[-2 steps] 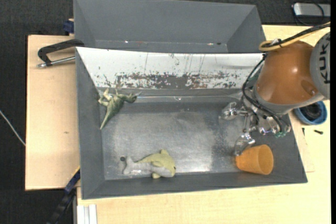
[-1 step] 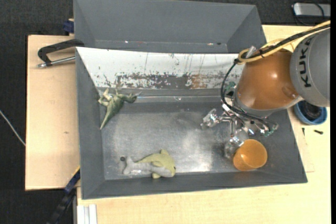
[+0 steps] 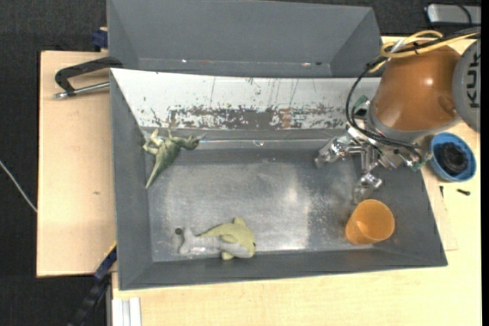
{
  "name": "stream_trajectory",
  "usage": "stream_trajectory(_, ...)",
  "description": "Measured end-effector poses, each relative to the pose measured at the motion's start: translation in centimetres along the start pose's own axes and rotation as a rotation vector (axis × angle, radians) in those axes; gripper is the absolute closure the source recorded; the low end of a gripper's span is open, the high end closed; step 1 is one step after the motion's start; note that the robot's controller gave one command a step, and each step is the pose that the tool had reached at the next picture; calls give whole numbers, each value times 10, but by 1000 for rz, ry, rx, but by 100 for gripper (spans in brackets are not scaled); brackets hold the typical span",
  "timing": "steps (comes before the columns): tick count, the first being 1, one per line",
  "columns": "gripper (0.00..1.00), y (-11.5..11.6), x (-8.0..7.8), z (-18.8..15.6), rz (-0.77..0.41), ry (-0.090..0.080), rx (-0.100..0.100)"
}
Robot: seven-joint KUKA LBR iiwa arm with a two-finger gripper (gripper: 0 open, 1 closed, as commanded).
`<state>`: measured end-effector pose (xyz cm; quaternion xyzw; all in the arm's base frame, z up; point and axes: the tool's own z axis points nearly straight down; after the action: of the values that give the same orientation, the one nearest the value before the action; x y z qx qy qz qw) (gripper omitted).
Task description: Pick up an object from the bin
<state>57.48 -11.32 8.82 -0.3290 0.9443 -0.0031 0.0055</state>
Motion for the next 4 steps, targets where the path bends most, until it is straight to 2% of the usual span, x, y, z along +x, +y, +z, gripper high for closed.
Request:
stream_trajectory(1,0,28,-47,10,-519,-2,-8)
stream_trajectory(2,100,27,-46,10,-515,0,-10)
stream_trajectory(3,100,65,12,-69,-545,5,-9)
stream_trajectory(4,100,126,-85,-33,-241,-1,-11)
